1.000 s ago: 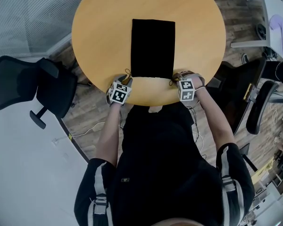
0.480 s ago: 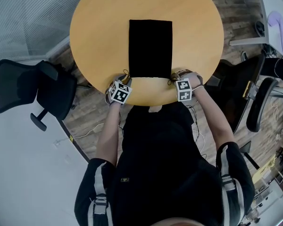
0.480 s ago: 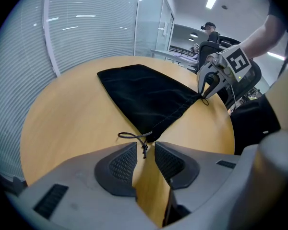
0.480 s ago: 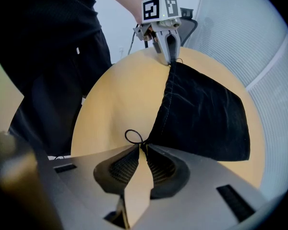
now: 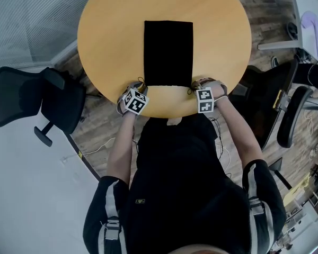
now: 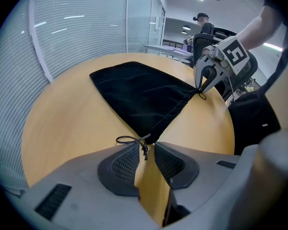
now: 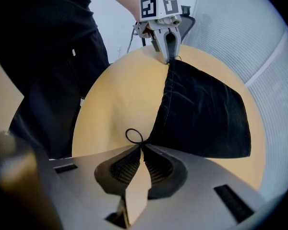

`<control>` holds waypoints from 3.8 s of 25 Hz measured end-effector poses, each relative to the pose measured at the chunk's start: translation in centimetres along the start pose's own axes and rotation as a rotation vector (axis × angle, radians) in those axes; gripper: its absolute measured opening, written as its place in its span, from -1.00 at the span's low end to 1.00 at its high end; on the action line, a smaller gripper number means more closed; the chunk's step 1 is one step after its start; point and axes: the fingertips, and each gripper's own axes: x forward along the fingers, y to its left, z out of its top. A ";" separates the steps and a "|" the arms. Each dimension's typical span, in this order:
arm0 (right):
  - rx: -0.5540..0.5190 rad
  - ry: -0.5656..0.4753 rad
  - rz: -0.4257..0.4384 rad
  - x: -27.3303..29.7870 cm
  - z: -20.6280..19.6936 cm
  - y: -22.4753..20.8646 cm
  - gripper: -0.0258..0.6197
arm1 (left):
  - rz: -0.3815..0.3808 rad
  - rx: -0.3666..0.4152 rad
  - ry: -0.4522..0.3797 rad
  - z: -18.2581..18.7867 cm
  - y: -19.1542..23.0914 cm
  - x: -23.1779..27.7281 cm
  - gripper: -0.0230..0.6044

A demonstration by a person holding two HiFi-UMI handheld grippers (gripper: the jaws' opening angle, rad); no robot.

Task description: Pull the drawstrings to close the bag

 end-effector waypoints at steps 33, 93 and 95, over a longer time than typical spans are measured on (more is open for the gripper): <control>0.537 -0.126 -0.390 -6.4 -1.7 -5.2 -0.68 | 0.075 -0.049 -0.149 2.2 2.3 -4.9 -0.83; 0.533 -0.284 -1.315 -45.6 2.8 -12.6 -0.68 | 0.498 0.246 -0.868 23.0 7.5 -42.8 -0.84; 0.539 -0.281 -1.318 -45.8 2.5 -12.6 -0.68 | 0.502 0.236 -0.869 22.8 7.8 -42.9 -0.84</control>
